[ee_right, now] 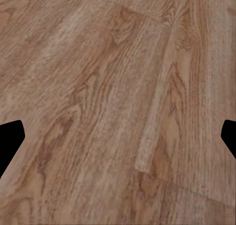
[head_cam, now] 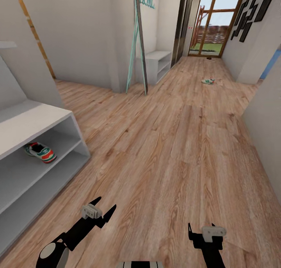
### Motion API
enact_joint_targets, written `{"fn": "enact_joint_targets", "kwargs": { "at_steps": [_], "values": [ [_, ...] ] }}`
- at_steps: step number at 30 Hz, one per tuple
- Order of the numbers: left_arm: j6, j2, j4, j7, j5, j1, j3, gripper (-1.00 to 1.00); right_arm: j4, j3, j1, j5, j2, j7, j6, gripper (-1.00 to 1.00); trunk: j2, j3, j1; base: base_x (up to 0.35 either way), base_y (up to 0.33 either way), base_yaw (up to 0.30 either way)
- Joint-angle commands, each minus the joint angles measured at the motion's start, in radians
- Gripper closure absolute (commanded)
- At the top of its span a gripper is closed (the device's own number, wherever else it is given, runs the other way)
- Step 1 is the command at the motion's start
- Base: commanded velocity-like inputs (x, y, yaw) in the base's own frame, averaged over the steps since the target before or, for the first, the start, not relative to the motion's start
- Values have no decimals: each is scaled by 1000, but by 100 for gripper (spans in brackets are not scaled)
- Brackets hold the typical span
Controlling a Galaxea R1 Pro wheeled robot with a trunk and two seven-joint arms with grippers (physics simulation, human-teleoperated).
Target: Pick up the two gym shoes and the two sandals from the corridor floor and place them onto the hallstand (shoe rack) in the corridor, making sure they are on the rack and not on the floor. Arrange them so the two gym shoes are next to each other and the two sandals are next to each other.
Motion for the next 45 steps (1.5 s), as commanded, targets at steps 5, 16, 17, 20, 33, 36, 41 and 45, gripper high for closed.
{"fn": "enact_joint_targets", "kwargs": {
  "at_steps": [5, 16, 17, 20, 33, 36, 41, 45],
  "values": [
    [0, 0, 0, 0, 0, -1, 0, -100, 0, 0, 0, 1, 0, 0, 0, -100, 0, 0, 0, 252, -33, -33],
    [0, 0, 0, 4, 0, -1, 0, -100, 1, 2, 0, 1, 1, 0, 0, -100, 0, 0, 0, 298, -85, -10],
    [0, 0, 0, 7, 0, -1, 0, -100, 1, 2, 0, 1, 1, 0, 0, -100, 0, 0, 0, 312, -109, -4],
    [0, 0, 0, 17, 0, -1, -1, -100, 1, 2, 0, 1, 1, 0, 0, -100, 0, 0, 0, 314, -113, -3],
    [0, -5, 0, 51, -1, -1, -3, -100, 1, 3, 0, 1, 1, 0, 0, -100, 0, 0, 0, 318, -122, -1],
    [0, -8, 0, 52, -2, -1, -3, -100, 1, 4, 0, 1, 1, 0, 0, -100, 0, 0, 0, 318, -147, 0],
    [0, -12, 0, 54, -3, -1, -3, -100, 1, 4, 0, 1, 1, 0, 0, -100, 0, 0, 0, 310, -179, 0],
    [0, -13, 0, 55, -3, -1, -3, -100, 1, 5, 0, 1, 1, 0, 0, -100, 0, 0, 0, 294, -208, 0]
  ]
}}
